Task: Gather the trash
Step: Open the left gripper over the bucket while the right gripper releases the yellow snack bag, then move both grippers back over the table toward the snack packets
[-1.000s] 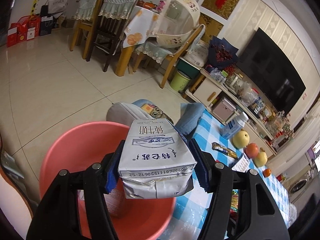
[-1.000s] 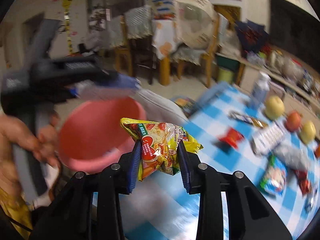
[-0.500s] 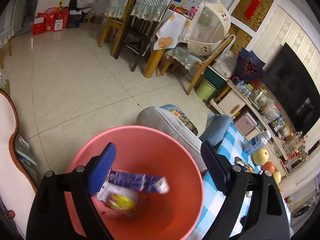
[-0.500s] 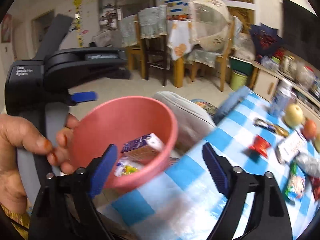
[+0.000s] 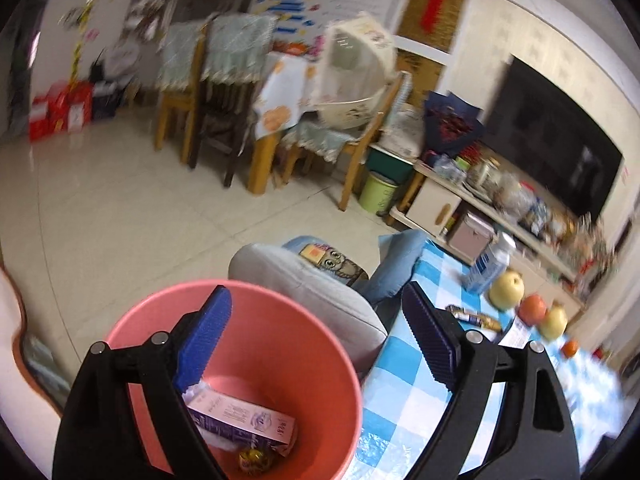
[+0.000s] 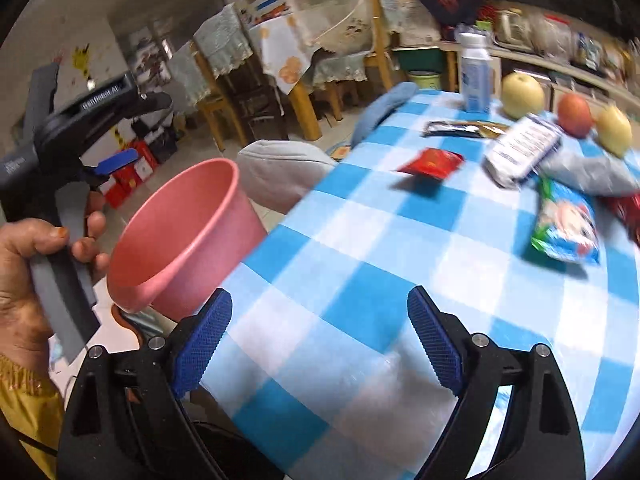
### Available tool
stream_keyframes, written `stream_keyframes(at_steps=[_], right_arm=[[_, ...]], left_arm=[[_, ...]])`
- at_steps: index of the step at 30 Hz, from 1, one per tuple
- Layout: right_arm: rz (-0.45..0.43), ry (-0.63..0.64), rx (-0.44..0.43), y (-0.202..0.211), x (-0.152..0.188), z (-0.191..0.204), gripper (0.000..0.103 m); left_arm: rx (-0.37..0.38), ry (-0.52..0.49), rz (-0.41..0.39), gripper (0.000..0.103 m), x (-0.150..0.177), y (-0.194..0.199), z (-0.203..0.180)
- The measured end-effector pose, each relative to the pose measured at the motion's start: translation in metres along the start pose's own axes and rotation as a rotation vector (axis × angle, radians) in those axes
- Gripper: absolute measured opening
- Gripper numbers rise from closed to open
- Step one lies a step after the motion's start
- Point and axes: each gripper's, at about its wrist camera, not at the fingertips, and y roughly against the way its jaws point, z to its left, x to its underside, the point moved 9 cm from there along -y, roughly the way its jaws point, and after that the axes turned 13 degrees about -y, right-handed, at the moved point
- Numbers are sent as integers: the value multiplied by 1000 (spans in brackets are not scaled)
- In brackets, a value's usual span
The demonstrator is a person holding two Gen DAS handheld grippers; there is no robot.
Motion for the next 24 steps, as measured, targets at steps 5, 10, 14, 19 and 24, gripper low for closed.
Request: stream_keyframes(at_steps=[5,10,14,19,24], right_arm=[[-21,-16,3,16,7,-20,98],[-30,-55,-12,28,7,-37,98],[-31,-62,-15,35,6,-47,98],[-17,-86,-51,45,6,-55,98],[-35,-63,-40,60,3,-66,98]], left_arm=[[5,-162,-35,87,-3,0,-39],[61,-217,31,87,6,-11,-70],[125,-239,58,87,14,-15,-95],[148,-299,45,87,21,-12,-122],[165,-374,77,87,33,-18,-151]])
